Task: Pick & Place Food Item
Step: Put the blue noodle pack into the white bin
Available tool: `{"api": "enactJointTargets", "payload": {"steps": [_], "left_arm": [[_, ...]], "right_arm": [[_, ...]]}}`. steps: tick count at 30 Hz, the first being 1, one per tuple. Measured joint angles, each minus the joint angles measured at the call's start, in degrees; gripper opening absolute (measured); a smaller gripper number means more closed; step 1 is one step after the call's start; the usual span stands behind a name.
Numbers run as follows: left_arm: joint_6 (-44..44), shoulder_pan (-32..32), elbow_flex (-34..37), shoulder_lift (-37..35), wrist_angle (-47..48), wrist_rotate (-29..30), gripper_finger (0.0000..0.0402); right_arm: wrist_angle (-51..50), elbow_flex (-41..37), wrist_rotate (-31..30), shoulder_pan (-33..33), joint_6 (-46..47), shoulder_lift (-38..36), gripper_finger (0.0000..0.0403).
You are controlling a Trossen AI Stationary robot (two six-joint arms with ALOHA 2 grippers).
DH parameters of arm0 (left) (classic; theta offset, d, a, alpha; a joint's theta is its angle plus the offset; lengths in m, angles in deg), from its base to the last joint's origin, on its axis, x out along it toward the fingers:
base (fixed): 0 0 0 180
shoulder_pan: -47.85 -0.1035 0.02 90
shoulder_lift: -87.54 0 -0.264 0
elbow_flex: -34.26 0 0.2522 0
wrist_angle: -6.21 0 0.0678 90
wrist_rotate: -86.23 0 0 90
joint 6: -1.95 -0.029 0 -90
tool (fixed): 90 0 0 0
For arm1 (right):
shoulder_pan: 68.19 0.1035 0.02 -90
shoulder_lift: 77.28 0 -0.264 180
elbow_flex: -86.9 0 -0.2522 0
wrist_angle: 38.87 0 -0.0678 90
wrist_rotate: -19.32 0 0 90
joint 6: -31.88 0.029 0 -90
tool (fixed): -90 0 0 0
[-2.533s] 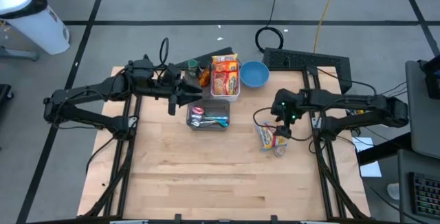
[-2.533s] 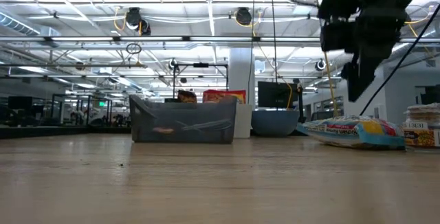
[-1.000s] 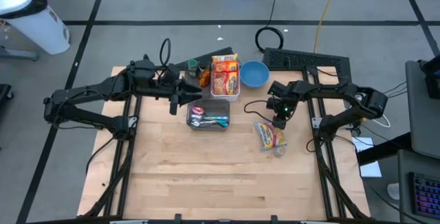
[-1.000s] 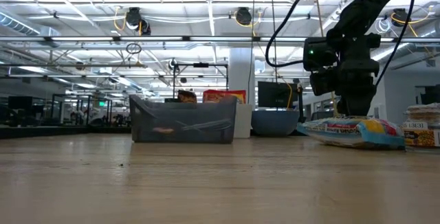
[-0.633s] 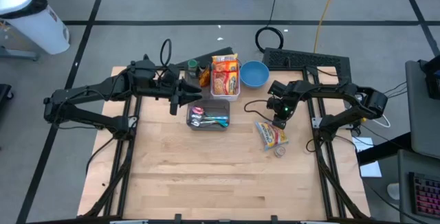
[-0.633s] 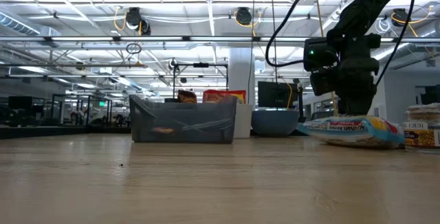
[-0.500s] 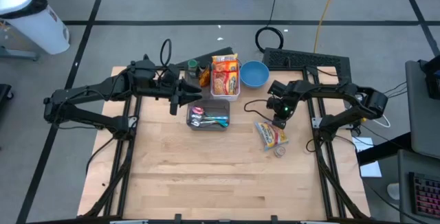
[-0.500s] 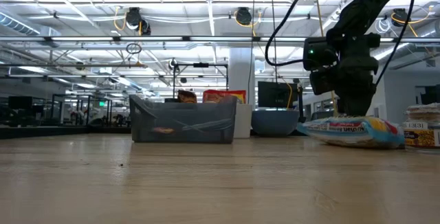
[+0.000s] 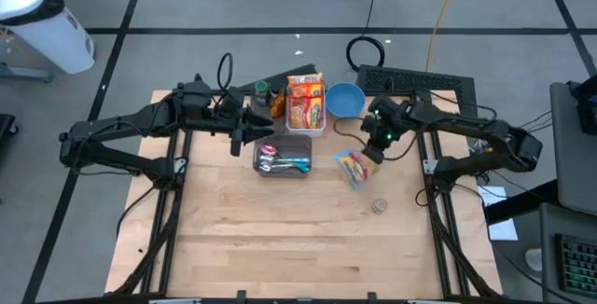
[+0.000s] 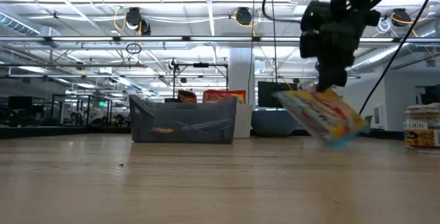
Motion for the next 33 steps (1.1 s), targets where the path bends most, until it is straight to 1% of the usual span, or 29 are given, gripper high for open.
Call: {"api": "enactJointTargets", "payload": {"steps": [7,10,14,21,24,27,30,33], "left_arm": [[0.3,0.0,0.0,0.0,0.0,4.4,0.0161],[0.2,-0.5,-0.1,0.9,-0.4,5.0,0.0161],[0.3,-1.2,-0.1,4.1,-0.2,2.8,0.0161],[-0.6,-1.1,-0.1,11.7,-3.0,-4.6,0.0161],[-0.9,-1.1,-0.1,14.1,-4.5,-6.3,0.0161],[-1.5,-1.1,-0.2,15.6,-6.5,-6.7,0.0161],[-4.3,-1.1,-3.6,17.5,-4.5,-6.2,0.0161],[-8.6,-1.2,-9.9,20.4,2.0,-5.8,0.0161]], "right_arm": [[7.9,1.6,0.1,0.7,7.4,-7.0,0.0],[11.5,2.2,0.1,1.9,10.1,-8.8,0.0],[15.1,4.2,0.1,4.5,12.1,-9.5,0.0],[19.5,7.9,0.3,9.9,13.6,-8.8,0.0],[21.8,8.8,0.4,12.0,14.2,-8.9,0.0],[22.1,9.3,1.7,13.3,15.0,-8.9,0.0],[22.7,9.3,1.8,14.6,15.5,-8.9,0.0],[24.0,9.3,1.8,15.8,15.5,-8.3,0.0]]}}
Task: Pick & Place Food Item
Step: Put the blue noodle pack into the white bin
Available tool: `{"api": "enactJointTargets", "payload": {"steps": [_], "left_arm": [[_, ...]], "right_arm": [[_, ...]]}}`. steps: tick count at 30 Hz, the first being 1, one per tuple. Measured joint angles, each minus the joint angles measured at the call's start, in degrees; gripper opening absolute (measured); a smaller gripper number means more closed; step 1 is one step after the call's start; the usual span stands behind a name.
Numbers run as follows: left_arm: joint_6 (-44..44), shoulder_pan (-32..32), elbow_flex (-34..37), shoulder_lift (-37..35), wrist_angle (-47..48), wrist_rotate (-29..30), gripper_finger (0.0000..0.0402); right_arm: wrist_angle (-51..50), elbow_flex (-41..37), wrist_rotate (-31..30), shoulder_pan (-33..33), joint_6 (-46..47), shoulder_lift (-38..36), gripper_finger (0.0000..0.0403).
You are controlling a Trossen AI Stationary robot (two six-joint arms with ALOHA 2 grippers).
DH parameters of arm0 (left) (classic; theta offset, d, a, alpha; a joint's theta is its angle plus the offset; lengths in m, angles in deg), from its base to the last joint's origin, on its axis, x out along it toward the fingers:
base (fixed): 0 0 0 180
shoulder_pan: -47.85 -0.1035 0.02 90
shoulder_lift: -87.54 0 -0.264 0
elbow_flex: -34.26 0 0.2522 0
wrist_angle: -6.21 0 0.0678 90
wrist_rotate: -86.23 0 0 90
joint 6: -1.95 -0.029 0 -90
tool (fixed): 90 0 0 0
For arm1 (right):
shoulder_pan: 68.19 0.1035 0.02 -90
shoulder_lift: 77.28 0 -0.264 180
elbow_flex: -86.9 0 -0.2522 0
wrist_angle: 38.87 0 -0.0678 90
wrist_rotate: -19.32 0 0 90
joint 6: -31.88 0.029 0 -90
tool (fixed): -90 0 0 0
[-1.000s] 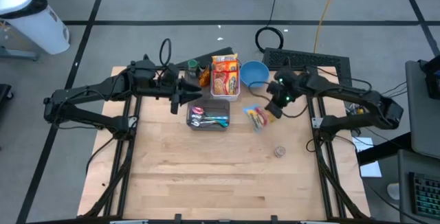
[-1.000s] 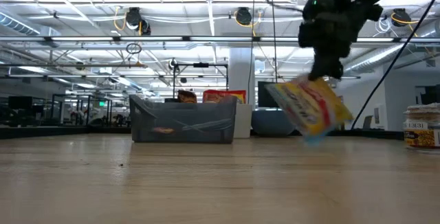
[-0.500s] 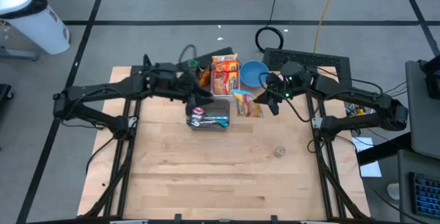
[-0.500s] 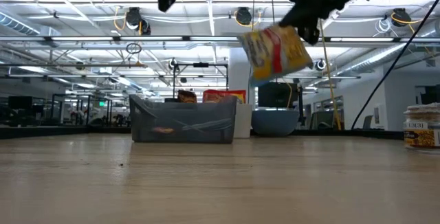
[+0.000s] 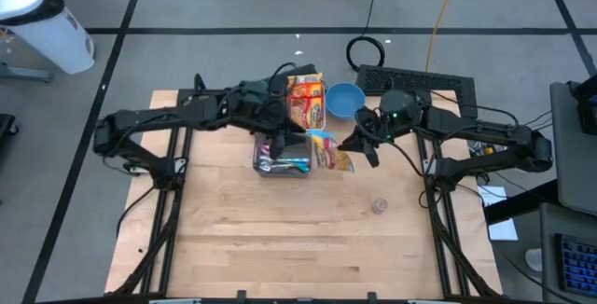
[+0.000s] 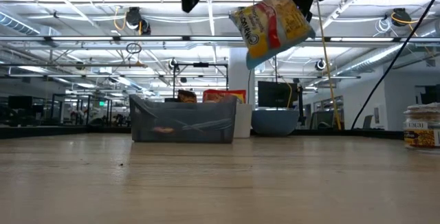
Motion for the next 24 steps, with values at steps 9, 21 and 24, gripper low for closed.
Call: {"api": "enactJointTargets", "payload": {"steps": [9,21,24], "left_arm": [[-7.6,-2.1,-20.2,12.3,16.8,-5.3,0.0161],[-9.0,-2.9,-28.8,19.8,20.0,-12.7,0.0161],[-8.6,-2.9,-28.8,20.7,21.2,-14.5,0.0161]], "right_arm": [[5.3,0.1,0.0,2.1,0.8,0.6,0.0],[6.3,0.0,1.6,3.5,0.6,0.6,0.0],[7.7,0.0,2.0,3.5,0.6,0.6,0.0]]}}
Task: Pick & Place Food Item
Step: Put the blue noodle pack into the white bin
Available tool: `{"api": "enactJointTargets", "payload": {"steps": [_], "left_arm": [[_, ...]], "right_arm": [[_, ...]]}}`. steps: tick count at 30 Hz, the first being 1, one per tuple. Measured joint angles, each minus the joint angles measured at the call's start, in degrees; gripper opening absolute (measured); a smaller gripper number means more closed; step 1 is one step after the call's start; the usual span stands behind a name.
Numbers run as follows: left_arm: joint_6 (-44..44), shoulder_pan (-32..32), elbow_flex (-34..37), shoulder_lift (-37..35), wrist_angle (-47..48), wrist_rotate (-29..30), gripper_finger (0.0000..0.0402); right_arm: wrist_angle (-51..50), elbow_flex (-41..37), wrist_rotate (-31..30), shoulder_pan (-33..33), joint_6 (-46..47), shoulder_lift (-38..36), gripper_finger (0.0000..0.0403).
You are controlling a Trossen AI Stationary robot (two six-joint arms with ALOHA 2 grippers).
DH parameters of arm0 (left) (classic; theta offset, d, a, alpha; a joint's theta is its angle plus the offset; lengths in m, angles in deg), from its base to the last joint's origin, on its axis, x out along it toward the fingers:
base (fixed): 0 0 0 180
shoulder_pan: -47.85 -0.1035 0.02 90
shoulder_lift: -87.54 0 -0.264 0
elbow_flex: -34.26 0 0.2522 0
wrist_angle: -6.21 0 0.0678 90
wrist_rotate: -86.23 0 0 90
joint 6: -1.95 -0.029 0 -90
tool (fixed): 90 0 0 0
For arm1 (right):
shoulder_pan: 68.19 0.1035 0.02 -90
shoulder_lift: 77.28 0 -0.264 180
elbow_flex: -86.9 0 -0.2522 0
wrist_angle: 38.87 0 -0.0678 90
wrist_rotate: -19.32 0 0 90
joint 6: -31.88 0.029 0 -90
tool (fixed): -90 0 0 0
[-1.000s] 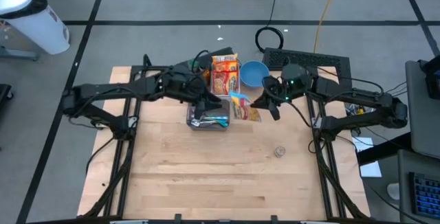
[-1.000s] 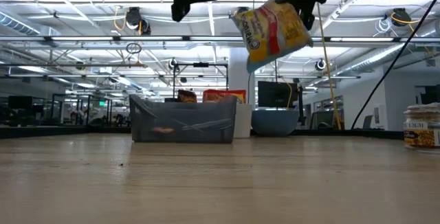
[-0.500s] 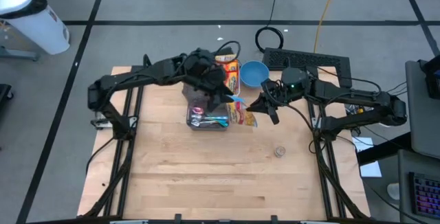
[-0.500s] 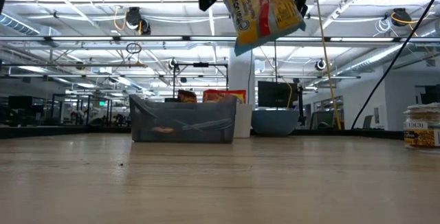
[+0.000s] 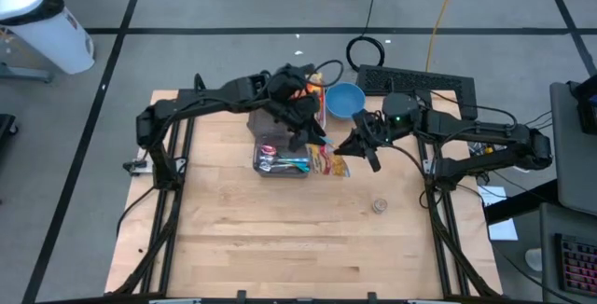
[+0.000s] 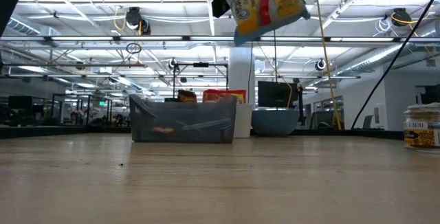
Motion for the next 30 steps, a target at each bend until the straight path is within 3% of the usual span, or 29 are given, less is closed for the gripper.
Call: {"api": "enactJointTargets", "payload": {"steps": [14,18,25,30], "left_arm": [[1.2,0.5,0.0,0.2,0.3,-1.5,0.0156],[0.7,0.5,0.0,0.2,1.7,-1.6,0.0119],[-0.6,0.5,0.0,0.2,1.8,-2.5,0.0016],[-1.0,0.5,0.0,0.2,1.7,-2.7,0.0012]], "right_arm": [[0.5,0.0,1.0,-0.5,-1.5,0.0,0.0],[1.5,0.0,1.1,-0.5,-1.4,0.0,0.0],[2.6,0.0,1.1,-0.5,-1.3,0.0,0.0],[2.6,0.0,1.1,-0.5,-1.0,0.0,0.0]]}}
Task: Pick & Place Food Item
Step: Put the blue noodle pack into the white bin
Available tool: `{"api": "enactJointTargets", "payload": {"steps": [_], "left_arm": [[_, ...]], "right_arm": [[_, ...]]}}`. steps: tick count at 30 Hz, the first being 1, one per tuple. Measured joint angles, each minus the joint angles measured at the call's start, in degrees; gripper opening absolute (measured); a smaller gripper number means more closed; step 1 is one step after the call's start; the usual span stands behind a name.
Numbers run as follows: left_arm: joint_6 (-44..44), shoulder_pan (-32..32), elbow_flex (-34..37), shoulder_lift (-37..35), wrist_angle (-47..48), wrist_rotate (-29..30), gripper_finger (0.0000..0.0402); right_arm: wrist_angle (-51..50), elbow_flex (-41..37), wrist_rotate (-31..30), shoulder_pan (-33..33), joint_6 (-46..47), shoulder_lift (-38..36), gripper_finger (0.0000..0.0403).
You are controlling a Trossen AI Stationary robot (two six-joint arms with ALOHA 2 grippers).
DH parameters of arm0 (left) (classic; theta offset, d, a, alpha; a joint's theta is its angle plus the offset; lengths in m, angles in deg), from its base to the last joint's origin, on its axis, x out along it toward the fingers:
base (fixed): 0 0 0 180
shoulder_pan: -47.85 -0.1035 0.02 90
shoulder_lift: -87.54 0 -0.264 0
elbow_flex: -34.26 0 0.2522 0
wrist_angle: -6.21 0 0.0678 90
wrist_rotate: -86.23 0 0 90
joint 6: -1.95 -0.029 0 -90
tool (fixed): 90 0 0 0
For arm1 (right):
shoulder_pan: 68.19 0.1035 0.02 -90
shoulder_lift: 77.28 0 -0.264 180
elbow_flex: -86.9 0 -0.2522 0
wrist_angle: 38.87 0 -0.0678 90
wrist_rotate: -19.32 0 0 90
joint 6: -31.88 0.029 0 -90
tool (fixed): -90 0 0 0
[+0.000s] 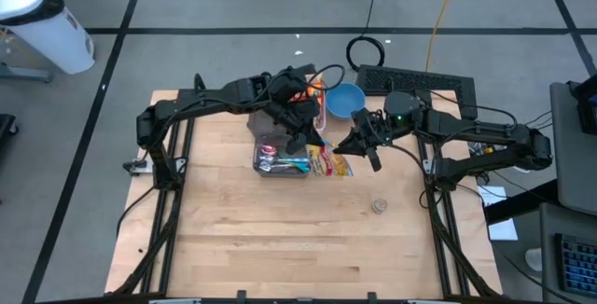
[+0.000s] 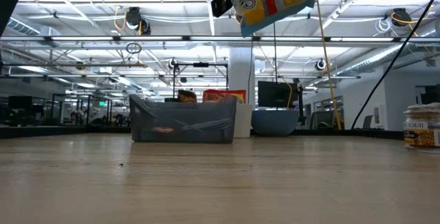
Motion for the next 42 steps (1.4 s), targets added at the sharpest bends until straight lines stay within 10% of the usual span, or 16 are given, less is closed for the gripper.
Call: {"api": "enactJointTargets", "payload": {"steps": [12,28,42], "left_arm": [[-0.6,-0.2,0.0,0.0,-0.1,0.0,0.0004],[-0.7,-2.6,0.0,-0.5,0.5,-0.3,0.0003],[-0.7,-11.0,0.0,-1.4,2.1,0.4,0.0002]], "right_arm": [[0.3,0.0,0.0,0.0,0.2,0.0,0.0024],[0.3,0.0,-0.3,-4.6,1.7,0.0,0.0227],[0.6,0.0,-7.3,-12.8,2.6,0.0,0.0239]]}}
